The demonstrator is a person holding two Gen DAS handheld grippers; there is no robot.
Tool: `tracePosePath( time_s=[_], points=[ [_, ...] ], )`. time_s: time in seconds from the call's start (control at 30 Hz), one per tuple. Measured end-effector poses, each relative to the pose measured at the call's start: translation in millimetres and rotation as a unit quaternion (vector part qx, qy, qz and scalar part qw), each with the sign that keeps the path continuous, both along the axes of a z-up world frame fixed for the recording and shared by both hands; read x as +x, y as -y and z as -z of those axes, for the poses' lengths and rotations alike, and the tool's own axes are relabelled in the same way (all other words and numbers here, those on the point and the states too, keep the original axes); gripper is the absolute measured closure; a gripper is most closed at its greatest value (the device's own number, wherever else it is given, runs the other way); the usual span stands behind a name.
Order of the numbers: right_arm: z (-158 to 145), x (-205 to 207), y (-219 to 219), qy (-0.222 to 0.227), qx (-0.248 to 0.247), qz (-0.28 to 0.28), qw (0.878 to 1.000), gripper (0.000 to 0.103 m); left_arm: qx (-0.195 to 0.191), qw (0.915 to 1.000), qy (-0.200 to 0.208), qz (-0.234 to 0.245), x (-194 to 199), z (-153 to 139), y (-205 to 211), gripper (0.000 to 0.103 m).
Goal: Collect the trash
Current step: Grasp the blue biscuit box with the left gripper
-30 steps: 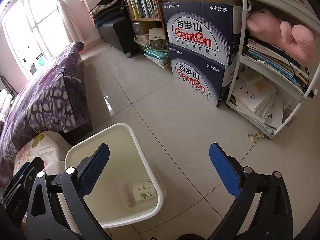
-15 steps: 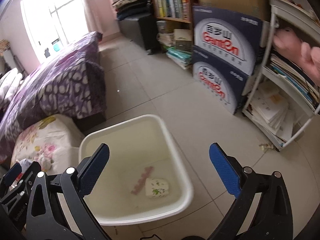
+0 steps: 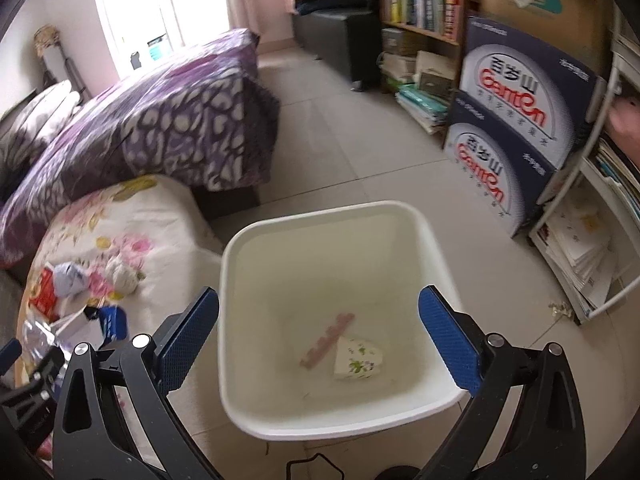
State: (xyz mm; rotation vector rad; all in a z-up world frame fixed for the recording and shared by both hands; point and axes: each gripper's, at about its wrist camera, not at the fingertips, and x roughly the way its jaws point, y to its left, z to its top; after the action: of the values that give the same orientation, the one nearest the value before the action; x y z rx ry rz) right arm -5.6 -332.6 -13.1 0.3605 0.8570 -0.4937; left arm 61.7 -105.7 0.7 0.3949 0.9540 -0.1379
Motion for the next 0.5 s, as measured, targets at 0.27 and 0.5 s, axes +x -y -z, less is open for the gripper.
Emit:
tracePosePath(
  time_s=[0.27, 0.5],
  points=[
    [4, 23, -38, -0.005, 0.016, -0.055, 0.998, 0.007, 0.048, 0.9961, -0.074, -0.006, -11, 35, -50, 0.017],
    [11, 47, -82, -0.019, 0.016, -0.133, 0.991, 0.007, 0.081, 0.9896, -0.118, 0.016, -15, 66, -66, 0.018]
  ],
)
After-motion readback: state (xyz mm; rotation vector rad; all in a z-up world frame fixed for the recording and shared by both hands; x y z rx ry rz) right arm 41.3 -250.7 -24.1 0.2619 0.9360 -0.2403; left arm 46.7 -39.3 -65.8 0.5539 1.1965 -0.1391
